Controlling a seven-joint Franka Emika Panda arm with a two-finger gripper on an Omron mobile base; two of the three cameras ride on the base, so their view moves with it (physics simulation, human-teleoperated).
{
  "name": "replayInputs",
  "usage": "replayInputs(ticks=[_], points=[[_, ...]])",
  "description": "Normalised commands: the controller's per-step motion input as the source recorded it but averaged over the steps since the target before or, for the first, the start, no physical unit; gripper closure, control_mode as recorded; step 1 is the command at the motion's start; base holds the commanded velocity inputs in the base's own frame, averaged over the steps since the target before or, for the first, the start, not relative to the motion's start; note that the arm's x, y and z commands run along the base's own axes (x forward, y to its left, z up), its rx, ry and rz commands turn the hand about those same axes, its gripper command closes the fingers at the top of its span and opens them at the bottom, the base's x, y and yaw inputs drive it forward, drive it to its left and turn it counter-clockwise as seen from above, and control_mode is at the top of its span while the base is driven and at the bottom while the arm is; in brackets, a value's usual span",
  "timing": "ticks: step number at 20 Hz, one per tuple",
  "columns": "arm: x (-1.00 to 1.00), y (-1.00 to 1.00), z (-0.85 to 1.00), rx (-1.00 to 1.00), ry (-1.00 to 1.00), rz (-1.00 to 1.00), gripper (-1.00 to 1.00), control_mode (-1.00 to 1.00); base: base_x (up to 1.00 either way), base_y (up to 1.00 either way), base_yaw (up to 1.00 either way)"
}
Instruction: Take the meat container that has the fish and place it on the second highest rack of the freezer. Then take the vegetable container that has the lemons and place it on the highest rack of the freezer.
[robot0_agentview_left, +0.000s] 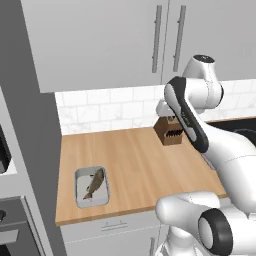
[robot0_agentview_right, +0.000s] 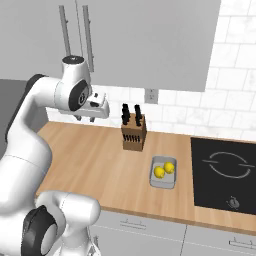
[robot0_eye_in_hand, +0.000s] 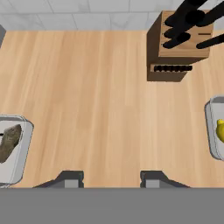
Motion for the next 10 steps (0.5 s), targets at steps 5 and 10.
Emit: replayInputs(ticks=[5, 10], points=[[-0.15, 0.08, -0.01, 0.0, 0.0, 0.0, -1.0, -1.0, 0.0, 0.0, 0.0], [-0.18, 0.73, -0.22, 0.0, 0.11, -0.01, -1.0, -1.0, 0.0, 0.0, 0.0]])
